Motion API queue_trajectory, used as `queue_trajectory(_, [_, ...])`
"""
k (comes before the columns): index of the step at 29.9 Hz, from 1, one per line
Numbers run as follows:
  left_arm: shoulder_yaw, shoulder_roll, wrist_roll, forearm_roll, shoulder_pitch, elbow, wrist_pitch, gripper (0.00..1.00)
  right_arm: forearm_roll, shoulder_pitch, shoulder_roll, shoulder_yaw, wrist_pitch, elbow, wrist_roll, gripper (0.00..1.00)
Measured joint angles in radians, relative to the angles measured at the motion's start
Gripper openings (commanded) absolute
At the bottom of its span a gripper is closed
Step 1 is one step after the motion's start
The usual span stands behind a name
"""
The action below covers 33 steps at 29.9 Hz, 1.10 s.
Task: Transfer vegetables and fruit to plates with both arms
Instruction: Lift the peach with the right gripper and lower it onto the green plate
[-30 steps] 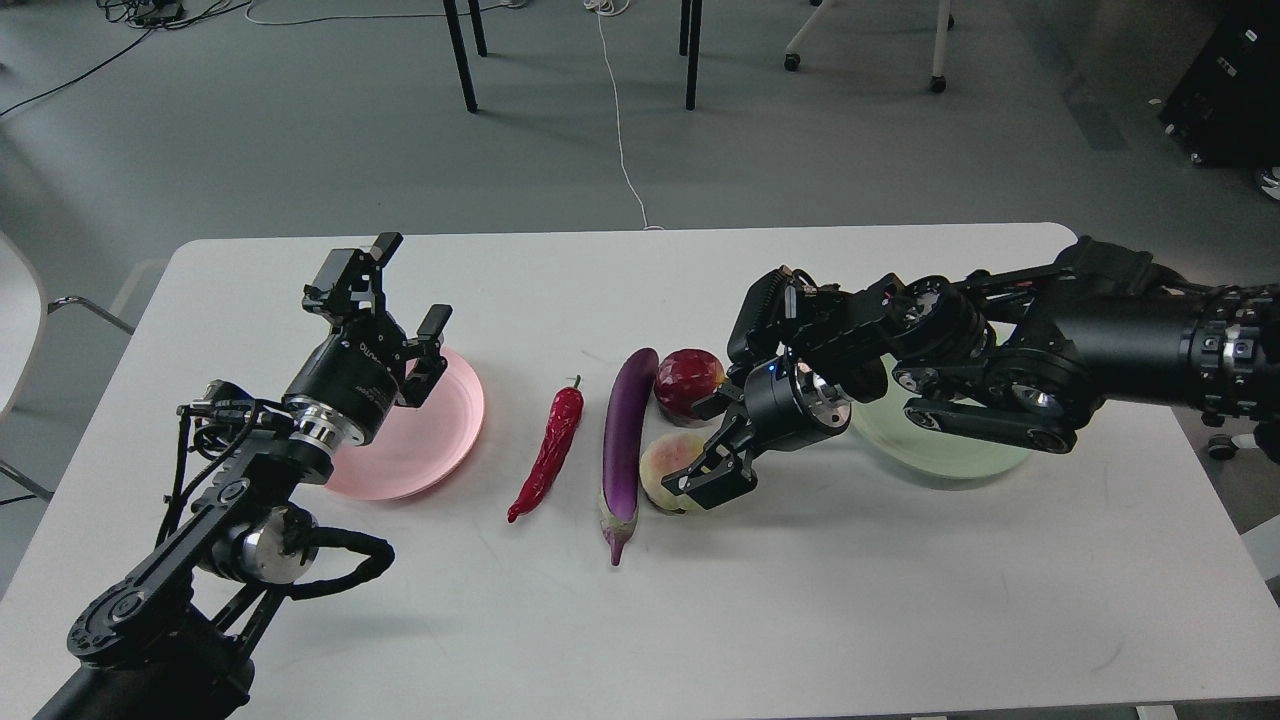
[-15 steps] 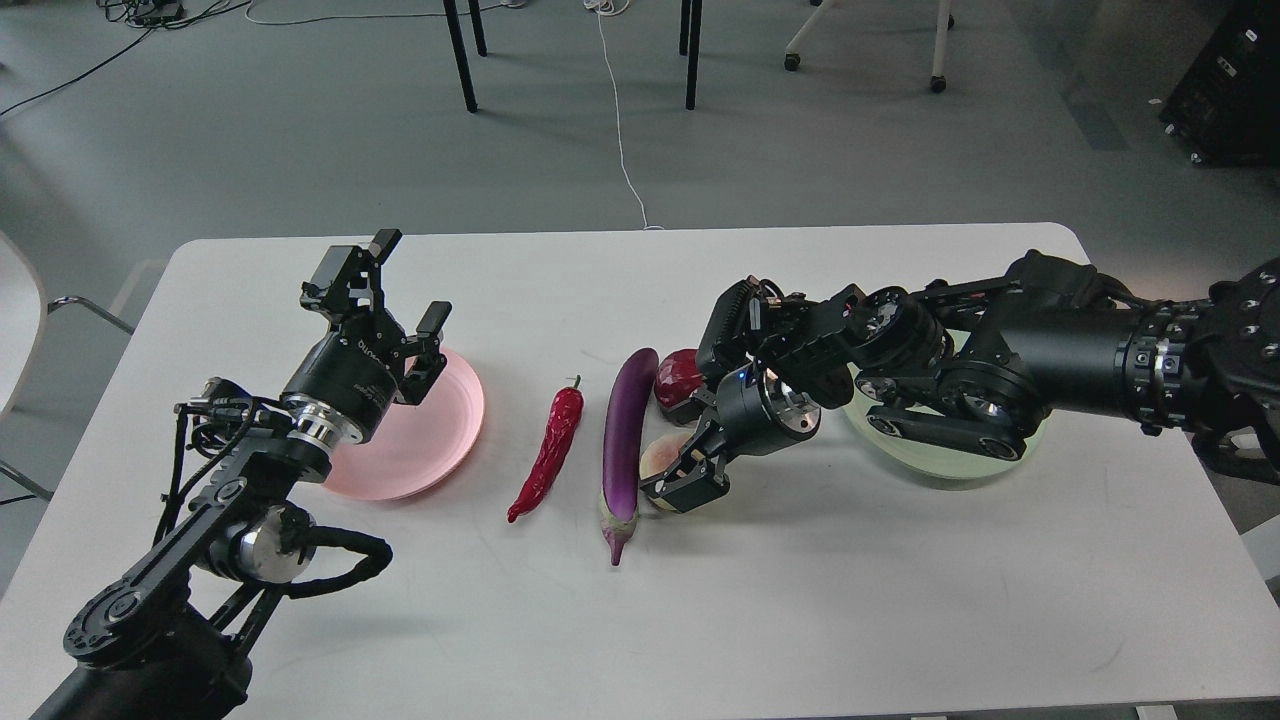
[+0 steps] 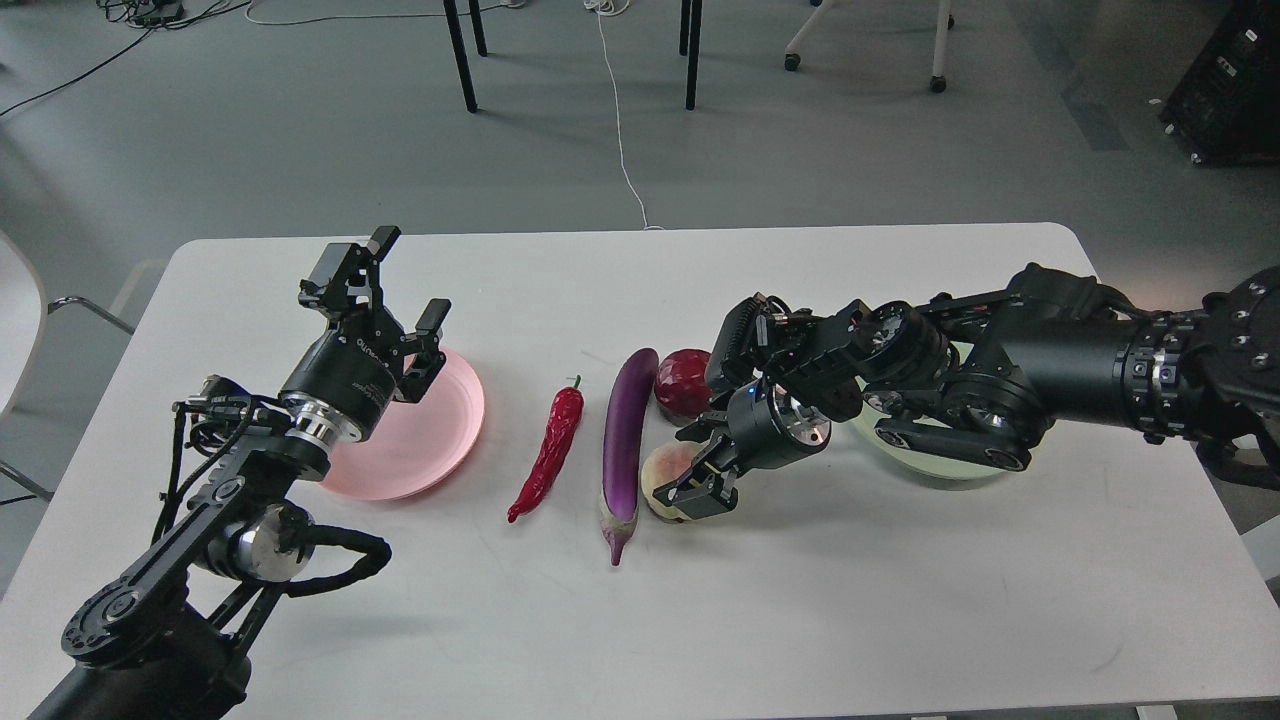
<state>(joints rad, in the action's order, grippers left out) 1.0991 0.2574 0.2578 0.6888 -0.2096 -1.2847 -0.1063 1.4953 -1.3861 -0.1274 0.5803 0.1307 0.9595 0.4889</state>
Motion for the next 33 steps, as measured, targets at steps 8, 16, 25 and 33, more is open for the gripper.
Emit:
queue_trajectory(8, [0.009,0.001,0.0,-0.002,-0.002,-0.002,0.002,0.98,-0.017,-0.132,-0.175,-0.067,0.005,0.121,0.0,0.46])
queue_trajectory(16, [0.004,-0.012,-0.002,-0.003,-0.005,-0.002,0.002,0.98,-0.006,-0.181,-0.408,-0.091,0.009,0.127,0.0,0.46])
queue_trajectory(25, [-0.004,-0.017,-0.002,0.0,-0.003,-0.001,0.002,0.98,0.064,-0.093,-0.562,-0.022,0.011,0.107,0.0,0.48])
queue_trajectory(33, [-0.007,-0.035,-0.003,0.0,-0.004,-0.001,0.003,0.98,0.081,0.013,-0.556,-0.02,0.009,0.046,0.0,0.62])
